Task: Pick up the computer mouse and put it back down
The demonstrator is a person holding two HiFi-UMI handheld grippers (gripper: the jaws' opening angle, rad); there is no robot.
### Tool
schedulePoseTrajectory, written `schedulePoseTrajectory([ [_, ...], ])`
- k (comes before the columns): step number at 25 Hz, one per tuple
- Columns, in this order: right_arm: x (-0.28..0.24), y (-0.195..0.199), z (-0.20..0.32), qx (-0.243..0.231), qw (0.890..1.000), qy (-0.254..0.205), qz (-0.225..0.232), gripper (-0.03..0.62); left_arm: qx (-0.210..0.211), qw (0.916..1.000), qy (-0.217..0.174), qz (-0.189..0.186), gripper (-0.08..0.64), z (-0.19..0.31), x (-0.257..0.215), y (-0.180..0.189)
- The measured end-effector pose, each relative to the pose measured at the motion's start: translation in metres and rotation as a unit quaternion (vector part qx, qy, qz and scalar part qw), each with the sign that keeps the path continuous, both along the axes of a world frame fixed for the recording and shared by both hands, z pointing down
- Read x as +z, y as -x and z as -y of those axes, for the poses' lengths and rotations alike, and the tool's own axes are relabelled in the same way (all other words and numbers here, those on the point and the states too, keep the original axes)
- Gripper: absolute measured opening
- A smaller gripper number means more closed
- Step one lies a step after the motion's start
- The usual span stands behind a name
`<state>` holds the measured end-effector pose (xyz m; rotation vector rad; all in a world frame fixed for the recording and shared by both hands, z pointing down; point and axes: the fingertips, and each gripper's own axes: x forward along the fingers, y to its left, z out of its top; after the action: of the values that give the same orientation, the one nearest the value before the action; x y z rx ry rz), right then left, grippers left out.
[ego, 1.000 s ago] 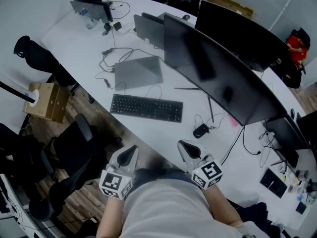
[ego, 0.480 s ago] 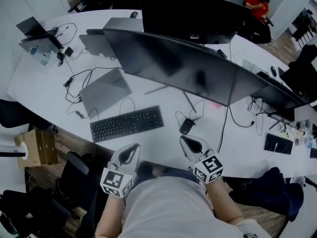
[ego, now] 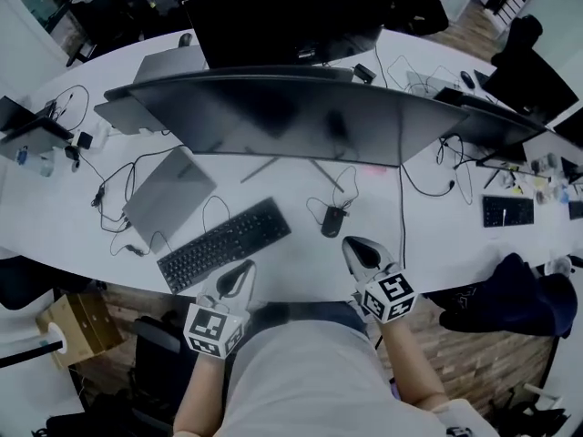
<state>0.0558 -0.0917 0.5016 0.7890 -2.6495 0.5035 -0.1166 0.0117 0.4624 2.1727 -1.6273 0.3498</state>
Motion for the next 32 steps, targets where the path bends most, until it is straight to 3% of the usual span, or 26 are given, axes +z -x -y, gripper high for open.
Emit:
schedulePoseTrajectory([
  [16,0.098,-0.01,0.028,0.095,0.993,0.049,-0.045,0.026,0.026,0.9985,0.046,0.013,0.017,0.005,0.026,0.035],
  [25,0.152,-0.008,0.05,0.134,0.985,0.075,-0.08,0.216,0.015,0.9976,0.066,0.015,0.017,0.0,0.039,0.052],
  [32,0.182,0.0,0.065,0.15,0.98,0.085,-0.104,0.283,-0.022,0.9971,0.072,0.016,0.017,-0.01,0.042,0.068],
])
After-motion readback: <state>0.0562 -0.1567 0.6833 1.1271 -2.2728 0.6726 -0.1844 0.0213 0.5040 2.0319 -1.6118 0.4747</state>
